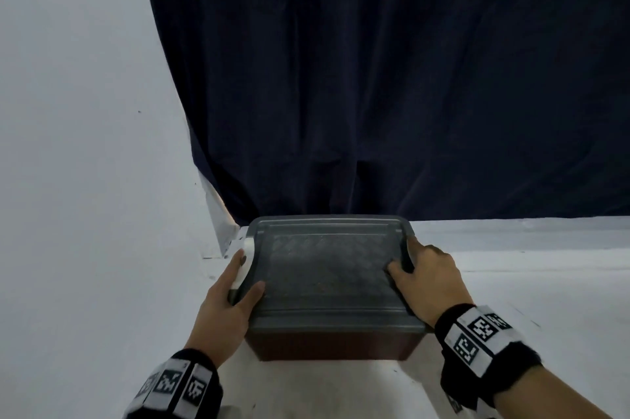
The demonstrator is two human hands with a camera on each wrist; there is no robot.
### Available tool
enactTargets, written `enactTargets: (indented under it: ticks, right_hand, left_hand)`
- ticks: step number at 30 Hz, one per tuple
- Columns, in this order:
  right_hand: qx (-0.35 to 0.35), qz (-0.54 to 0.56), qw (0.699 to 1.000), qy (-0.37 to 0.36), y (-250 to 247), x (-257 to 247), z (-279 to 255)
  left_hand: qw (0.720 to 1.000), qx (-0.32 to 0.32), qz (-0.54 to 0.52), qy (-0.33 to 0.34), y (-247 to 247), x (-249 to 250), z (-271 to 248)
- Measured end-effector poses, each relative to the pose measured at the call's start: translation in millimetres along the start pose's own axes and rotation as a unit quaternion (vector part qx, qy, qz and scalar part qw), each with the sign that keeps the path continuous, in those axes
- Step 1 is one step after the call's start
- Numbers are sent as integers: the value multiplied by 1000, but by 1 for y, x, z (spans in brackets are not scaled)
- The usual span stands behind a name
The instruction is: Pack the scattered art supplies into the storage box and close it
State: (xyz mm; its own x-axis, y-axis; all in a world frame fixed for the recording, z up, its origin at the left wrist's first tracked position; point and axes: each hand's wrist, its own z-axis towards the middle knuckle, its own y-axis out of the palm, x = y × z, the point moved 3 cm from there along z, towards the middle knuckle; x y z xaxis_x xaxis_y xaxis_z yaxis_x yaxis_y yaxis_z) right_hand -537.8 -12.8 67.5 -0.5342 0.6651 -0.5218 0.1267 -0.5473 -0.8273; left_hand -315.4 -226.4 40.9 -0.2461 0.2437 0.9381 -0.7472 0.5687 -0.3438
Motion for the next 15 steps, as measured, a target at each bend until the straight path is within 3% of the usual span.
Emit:
enactTargets:
  ticks: [11,15]
  right_hand:
    - [20,-80,996,39,-9,-14,-13]
    - [63,-124,990,-13,-22,-35,-57]
  left_hand:
    - [999,15,48,-14,-1,13,-9]
    - [989,60,131,-31,-10,21,-25]
